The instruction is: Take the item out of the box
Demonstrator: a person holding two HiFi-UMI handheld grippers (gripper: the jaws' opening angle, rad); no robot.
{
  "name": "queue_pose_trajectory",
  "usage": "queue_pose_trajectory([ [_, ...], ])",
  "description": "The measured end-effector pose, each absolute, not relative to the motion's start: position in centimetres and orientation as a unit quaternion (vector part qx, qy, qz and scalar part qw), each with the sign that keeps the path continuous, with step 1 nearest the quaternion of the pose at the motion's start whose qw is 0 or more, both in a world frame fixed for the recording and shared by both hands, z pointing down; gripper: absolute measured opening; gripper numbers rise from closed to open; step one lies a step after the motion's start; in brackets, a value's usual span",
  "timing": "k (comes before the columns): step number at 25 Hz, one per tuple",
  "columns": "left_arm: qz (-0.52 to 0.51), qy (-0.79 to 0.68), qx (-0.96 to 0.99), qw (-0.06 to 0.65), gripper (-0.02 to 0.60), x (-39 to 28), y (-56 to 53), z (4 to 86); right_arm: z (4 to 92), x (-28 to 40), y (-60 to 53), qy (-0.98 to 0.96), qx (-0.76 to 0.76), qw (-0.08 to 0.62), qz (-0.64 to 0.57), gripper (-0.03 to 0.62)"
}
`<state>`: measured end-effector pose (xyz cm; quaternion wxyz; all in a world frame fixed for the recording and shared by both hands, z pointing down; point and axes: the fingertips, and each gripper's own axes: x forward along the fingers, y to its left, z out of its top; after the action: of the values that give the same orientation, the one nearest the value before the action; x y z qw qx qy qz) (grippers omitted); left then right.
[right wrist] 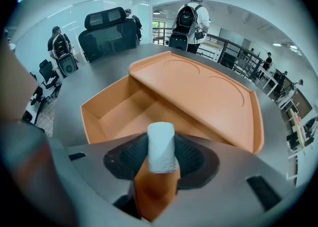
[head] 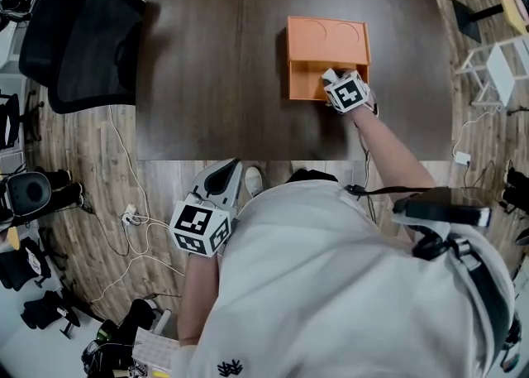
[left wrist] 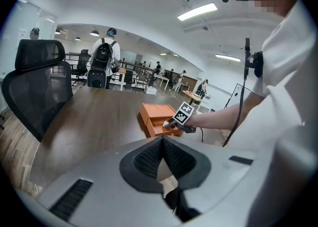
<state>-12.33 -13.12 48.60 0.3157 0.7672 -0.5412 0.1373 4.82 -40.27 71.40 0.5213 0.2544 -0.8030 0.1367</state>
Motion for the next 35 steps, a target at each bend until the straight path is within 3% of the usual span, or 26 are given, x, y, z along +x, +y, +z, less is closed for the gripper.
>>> queue_pose_trajectory([
  [12,0.13,-0.522,0.789,0.296,0.011,-13.0,-13.2,47.7,66.9,4.5,-40.2,-0.828,0.277,0.477,0.102,0.164],
  [35,0.124,-0.445,0.848,0.261,0.011,-14.3,-10.1,46.2,56.7,5.2,-30.0,-0.844,0.363,0.353,0.176,0.164],
])
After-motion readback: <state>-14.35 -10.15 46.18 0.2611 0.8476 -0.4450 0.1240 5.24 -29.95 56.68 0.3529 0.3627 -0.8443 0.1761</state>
